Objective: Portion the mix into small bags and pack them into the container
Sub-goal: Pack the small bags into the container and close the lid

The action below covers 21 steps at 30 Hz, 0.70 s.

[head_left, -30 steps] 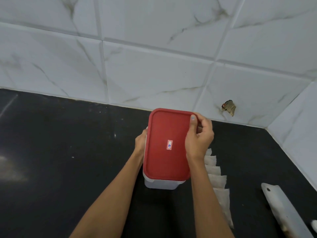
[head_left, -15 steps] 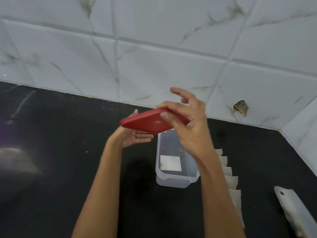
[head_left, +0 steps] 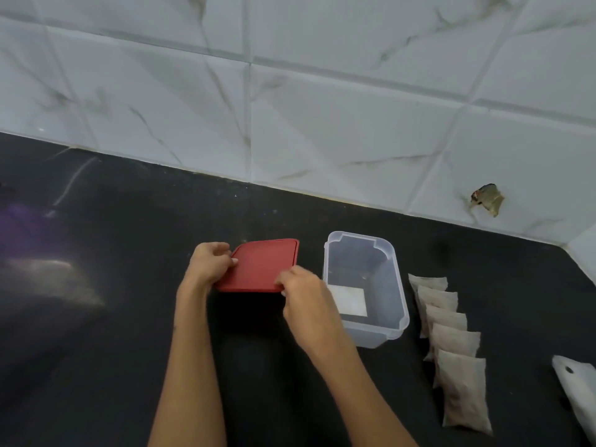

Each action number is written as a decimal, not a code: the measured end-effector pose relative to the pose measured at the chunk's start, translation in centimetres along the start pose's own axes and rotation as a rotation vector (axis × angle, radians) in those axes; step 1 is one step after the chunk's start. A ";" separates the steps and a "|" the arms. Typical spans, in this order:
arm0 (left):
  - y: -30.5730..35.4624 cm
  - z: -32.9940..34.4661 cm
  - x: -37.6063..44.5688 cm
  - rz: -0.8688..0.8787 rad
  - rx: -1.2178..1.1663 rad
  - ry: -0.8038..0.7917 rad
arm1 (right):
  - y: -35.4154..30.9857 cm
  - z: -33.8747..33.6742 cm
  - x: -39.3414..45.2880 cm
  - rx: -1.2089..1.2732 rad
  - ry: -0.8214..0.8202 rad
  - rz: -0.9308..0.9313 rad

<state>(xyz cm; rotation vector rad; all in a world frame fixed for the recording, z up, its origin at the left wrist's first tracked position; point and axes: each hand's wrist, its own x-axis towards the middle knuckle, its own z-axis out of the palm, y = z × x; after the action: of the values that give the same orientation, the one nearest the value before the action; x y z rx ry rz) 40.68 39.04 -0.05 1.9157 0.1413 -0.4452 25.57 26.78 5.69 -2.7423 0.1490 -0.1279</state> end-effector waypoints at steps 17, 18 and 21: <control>0.2 1.6 -3.5 -0.074 0.293 0.245 | 0.2 5.2 -1.6 -0.104 -0.158 0.050; 0.7 1.7 -3.9 -0.026 0.309 0.259 | 0.2 4.8 -1.8 -0.043 -0.106 0.051; 2.9 3.2 -5.4 0.215 0.240 0.290 | 0.4 1.9 -2.9 0.184 0.136 0.055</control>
<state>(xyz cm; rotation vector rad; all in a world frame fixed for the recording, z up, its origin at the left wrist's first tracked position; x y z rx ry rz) 35.82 35.59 3.50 2.1972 0.0712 -0.0388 22.89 27.51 3.63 -2.5432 0.2370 -0.2987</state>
